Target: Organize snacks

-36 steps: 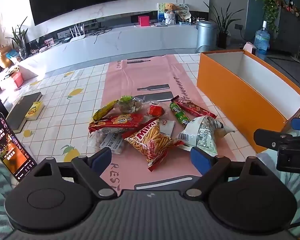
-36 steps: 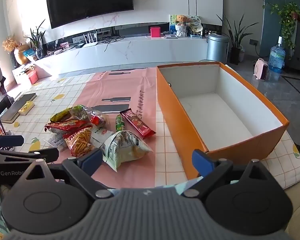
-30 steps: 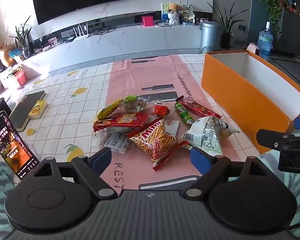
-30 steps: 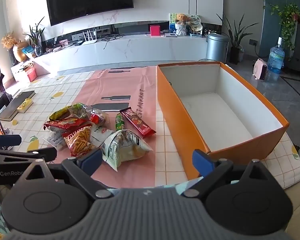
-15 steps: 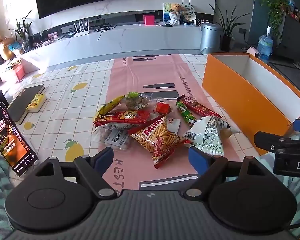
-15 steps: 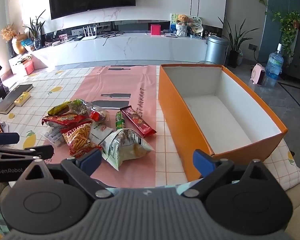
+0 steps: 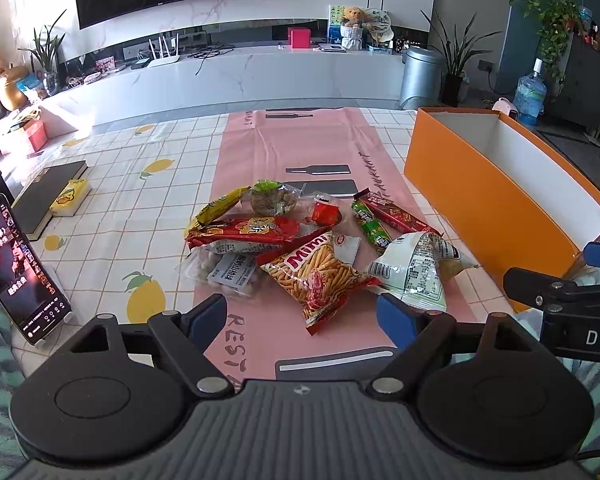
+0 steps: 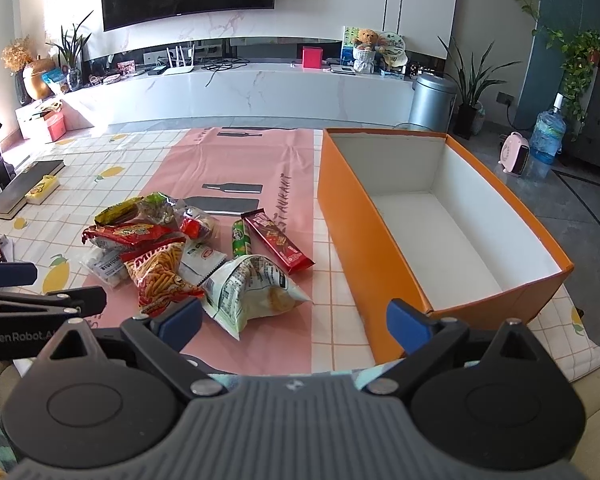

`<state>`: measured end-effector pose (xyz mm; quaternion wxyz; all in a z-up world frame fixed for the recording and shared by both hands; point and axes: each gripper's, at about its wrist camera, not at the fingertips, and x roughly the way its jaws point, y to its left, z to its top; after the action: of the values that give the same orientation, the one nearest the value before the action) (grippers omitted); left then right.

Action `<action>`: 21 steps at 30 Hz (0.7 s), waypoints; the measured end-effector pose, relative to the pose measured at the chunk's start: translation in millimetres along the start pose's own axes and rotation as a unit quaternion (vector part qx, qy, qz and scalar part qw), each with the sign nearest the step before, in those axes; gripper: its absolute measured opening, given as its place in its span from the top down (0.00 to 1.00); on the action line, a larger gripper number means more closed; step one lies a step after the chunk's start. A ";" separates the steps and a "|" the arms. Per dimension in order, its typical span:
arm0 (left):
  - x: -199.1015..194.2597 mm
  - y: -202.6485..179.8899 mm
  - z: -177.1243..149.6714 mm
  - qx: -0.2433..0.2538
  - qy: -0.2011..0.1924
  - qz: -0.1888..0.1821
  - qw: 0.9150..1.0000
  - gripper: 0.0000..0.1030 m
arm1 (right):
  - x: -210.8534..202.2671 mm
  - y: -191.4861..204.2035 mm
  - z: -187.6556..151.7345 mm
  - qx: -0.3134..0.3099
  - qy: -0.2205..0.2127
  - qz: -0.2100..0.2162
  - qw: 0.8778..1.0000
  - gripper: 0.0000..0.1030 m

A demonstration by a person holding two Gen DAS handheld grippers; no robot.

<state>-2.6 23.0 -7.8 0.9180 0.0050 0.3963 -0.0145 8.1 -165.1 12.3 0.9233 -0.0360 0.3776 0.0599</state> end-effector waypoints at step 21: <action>0.0 1.2 0.2 -0.006 0.003 -0.003 1.000 0.04 | -1.6 -4.2 -0.5 0.015 -0.003 -0.004 1.000 0.07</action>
<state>-2.4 24.2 -7.6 0.9169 -0.0018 0.3989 -0.0148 7.2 -169.4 13.2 0.9250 -0.0232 0.3758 0.0507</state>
